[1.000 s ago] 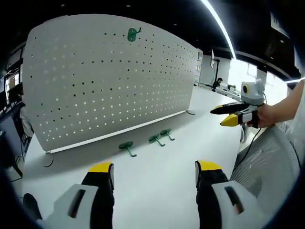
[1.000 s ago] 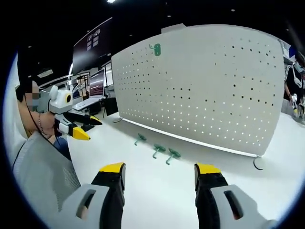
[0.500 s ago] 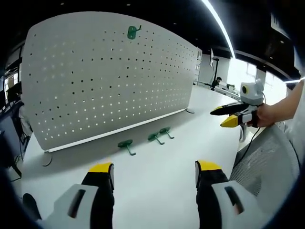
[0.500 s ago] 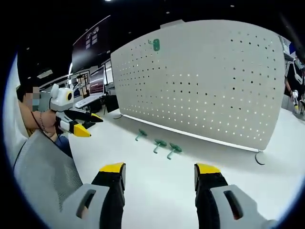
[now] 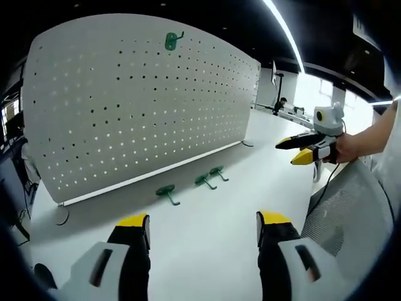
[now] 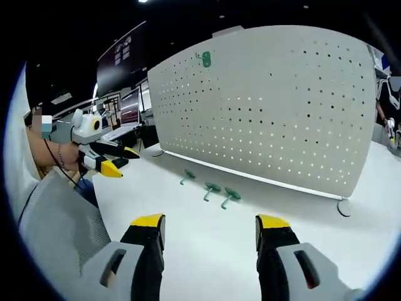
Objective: Insert the hook assembly into the mounting plate slot until the hook locks in place.
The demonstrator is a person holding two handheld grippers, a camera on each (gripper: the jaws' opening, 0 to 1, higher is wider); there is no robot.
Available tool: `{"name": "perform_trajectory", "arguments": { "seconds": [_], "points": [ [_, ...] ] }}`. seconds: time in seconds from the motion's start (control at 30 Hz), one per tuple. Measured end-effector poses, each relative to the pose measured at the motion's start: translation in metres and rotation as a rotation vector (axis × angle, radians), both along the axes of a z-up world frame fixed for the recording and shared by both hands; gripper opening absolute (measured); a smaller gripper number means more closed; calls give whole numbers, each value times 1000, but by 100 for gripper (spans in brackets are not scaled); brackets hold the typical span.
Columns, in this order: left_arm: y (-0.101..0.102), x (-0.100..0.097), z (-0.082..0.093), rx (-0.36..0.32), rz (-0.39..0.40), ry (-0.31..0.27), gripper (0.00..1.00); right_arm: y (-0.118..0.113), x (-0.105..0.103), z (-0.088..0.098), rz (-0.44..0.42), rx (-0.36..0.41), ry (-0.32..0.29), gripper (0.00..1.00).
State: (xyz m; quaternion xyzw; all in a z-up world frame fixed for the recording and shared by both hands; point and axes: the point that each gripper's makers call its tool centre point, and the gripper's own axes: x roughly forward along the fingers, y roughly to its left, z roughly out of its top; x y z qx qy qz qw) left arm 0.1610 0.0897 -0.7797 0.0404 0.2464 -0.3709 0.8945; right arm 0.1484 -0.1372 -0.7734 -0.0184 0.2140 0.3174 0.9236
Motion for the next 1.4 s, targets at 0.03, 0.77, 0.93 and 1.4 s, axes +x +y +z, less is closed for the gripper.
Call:
{"name": "perform_trajectory", "arguments": {
  "seconds": [0.03,0.77,0.93,1.4],
  "points": [
    [0,0,0,1,-2,0,71,1,0,0,1,1,0,56],
    [-1,19,2,67,-139,28,71,3,-2,0,2,27,15,56],
    [1,23,1,96,-164,28,71,3,-2,-2,5,25,18,57],
    [-4,29,-5,170,-282,42,74,5,-3,-2,13,29,26,57]
  ]
}}
